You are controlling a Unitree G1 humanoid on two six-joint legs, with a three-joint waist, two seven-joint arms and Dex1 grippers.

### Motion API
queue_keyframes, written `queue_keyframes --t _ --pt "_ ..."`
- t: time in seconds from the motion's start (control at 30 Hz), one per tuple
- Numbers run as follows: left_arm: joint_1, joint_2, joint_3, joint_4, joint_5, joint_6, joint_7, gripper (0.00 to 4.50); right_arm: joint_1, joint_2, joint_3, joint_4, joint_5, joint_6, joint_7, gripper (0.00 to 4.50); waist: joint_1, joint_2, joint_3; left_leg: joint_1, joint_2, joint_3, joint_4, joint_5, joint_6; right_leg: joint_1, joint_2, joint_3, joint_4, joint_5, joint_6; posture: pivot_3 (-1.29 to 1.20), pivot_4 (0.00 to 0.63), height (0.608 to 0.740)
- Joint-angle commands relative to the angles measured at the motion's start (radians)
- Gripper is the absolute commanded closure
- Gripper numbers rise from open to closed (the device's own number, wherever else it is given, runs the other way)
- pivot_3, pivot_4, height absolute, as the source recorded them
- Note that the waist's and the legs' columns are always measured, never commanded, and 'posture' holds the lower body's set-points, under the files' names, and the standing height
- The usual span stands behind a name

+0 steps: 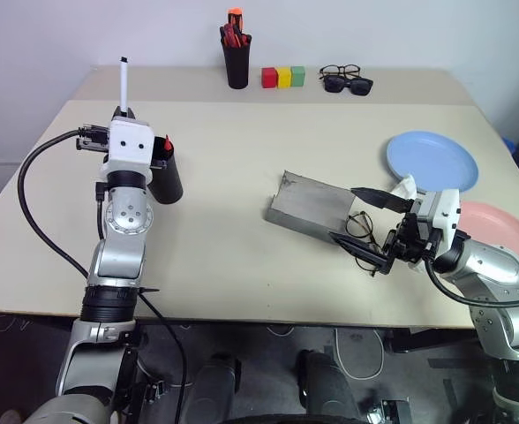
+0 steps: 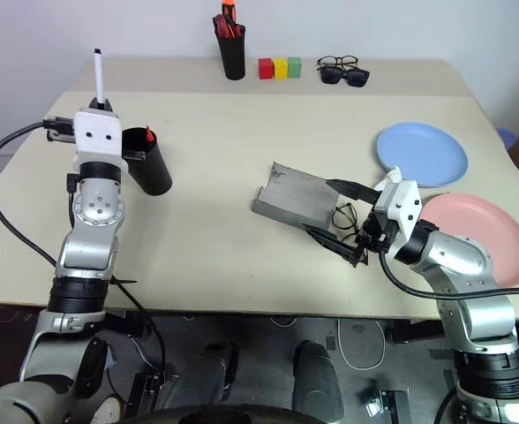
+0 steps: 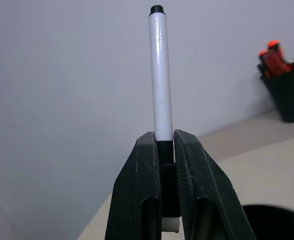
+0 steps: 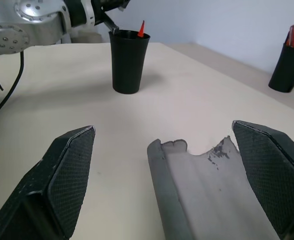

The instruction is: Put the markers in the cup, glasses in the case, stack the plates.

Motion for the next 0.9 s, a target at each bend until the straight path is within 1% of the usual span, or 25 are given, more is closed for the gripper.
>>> queue_keyframes --t 0.03,0.2,0.43,0.47,0.53,0.57,0.63,0.77,0.83,0.9 --pt "0.001 0.002 0.023 -0.002 0.009 -0.029 0.0 4.45 -0.014 -0.001 -0.012 -0.007 0.001 -0.018 0.0 0.0 -0.002 0.0 0.0 0.0 0.0 0.0 0.0 0.0 0.0 0.0 0.0 0.0 0.0 0.0 0.0 0.0 0.15 0.74" --pt "0.024 -0.026 0.018 -0.007 -0.016 -0.014 -0.031 4.45 -0.011 0.0 -0.013 -0.011 -0.001 -0.018 -0.004 0.0 -0.003 0.0 0.0 0.0 0.0 0.0 0.0 0.0 0.0 0.0 0.0 0.0 0.001 0.0 0.0 0.0 0.15 0.74" --pt "0.088 -0.063 0.003 -0.106 -0.032 0.038 -0.098 4.45 -0.005 -0.003 -0.022 -0.022 0.001 -0.014 -0.01 0.0 -0.003 0.0 0.0 0.001 0.0 0.0 0.0 0.0 0.0 0.0 0.0 0.0 0.001 0.0 0.0 0.0 0.15 0.74" --pt "0.095 -0.067 0.004 -0.118 -0.035 0.054 -0.108 3.57 -0.006 -0.003 -0.022 -0.022 0.001 -0.013 -0.011 0.0 -0.003 0.0 0.0 0.001 0.0 0.0 0.0 0.0 0.0 0.0 0.0 0.0 0.001 0.0 0.0 0.0 0.15 0.74" --pt "0.106 -0.07 0.002 -0.135 -0.033 0.071 -0.126 2.8 -0.008 -0.004 -0.022 -0.023 0.002 -0.012 -0.012 0.0 -0.003 0.0 0.0 0.001 0.0 0.0 0.0 0.0 0.0 0.0 0.0 0.0 0.001 0.0 0.0 0.0 0.15 0.74" --pt "0.111 -0.073 0.004 -0.143 -0.034 0.073 -0.131 2.22 -0.009 -0.004 -0.023 -0.022 0.003 -0.011 -0.013 0.0 -0.003 0.0 0.0 0.001 0.0 0.0 0.0 0.0 0.0 0.0 0.0 0.0 0.001 0.0 0.0 0.0 0.15 0.74" --pt "0.122 -0.078 0.01 -0.168 -0.053 0.057 -0.15 1.28 -0.008 -0.006 -0.024 -0.023 0.004 -0.008 -0.015 0.0 -0.003 0.0 0.0 0.001 0.0 0.0 0.0 0.0 0.0 0.0 0.0 0.0 0.001 0.0 0.0 0.0 0.15 0.74" --pt "0.11 -0.089 0.019 -0.264 -0.096 0.065 -0.188 1.28 0.001 -0.012 -0.034 -0.025 0.005 0.006 -0.03 0.0 -0.002 0.0 0.0 0.001 0.0 0.0 0.0 0.0 0.0 0.0 0.0 0.0 0.001 0.0 0.0 0.0 0.15 0.74" --pt "0.092 -0.089 0.001 -0.334 -0.121 0.114 -0.235 1.28 0.013 -0.017 -0.046 -0.03 0.004 0.019 -0.046 0.0 -0.002 0.0 0.0 0.001 0.0 0.0 0.0 0.0 0.0 0.001 0.0 0.0 0.001 0.0 0.0 0.0 0.15 0.74" --pt "0.066 -0.071 -0.034 -0.4 -0.155 0.212 -0.32 1.28 0.033 -0.024 -0.064 -0.043 0.008 0.041 -0.067 0.0 0.001 0.0 0.0 0.001 0.0 0.0 0.0 0.0 0.0 0.001 0.0 0.0 0.001 0.0 0.0 0.0 0.15 0.74"
